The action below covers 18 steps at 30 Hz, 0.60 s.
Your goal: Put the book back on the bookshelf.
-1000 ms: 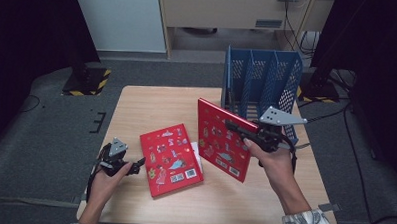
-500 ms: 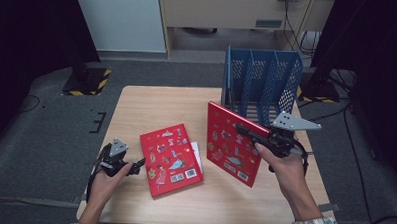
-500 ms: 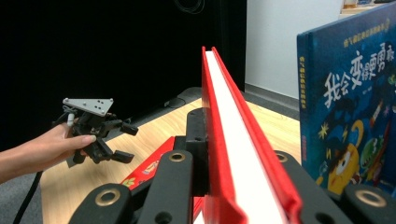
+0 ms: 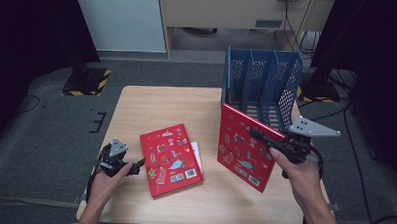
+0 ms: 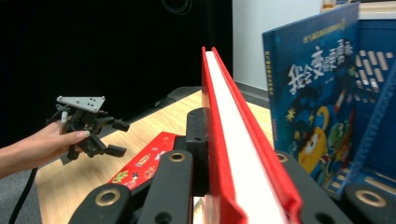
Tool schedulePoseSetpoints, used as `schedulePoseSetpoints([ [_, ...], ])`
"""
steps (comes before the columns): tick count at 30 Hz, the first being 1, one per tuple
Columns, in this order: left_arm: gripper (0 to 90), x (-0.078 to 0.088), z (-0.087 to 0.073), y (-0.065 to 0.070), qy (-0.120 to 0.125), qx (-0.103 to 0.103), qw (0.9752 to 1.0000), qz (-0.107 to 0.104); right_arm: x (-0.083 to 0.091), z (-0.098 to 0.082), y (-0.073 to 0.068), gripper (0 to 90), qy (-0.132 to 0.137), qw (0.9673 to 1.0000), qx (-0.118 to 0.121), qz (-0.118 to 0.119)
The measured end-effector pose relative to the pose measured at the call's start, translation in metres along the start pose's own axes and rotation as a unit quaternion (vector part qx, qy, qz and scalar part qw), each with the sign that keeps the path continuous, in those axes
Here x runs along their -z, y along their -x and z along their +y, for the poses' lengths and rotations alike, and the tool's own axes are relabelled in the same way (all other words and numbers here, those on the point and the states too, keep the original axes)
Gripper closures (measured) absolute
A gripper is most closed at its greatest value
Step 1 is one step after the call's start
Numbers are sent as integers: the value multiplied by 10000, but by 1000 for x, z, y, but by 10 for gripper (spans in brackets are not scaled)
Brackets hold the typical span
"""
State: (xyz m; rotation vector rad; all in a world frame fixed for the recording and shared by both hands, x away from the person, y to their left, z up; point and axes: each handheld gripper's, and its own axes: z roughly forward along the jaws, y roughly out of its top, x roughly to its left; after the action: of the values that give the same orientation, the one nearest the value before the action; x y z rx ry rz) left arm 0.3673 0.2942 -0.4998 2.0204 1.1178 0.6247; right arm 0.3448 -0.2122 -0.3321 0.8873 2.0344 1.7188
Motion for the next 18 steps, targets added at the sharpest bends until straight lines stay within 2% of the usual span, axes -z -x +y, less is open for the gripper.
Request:
schedulePoseSetpoints([
  [11,37,0,0,0,-10,-5,10000,10,28,14,8,799,127,9992,-152,-347],
  [18,37,-1,0,1,-10,-6,10000,10,36,30,15,799,261,9975,-248,-603],
])
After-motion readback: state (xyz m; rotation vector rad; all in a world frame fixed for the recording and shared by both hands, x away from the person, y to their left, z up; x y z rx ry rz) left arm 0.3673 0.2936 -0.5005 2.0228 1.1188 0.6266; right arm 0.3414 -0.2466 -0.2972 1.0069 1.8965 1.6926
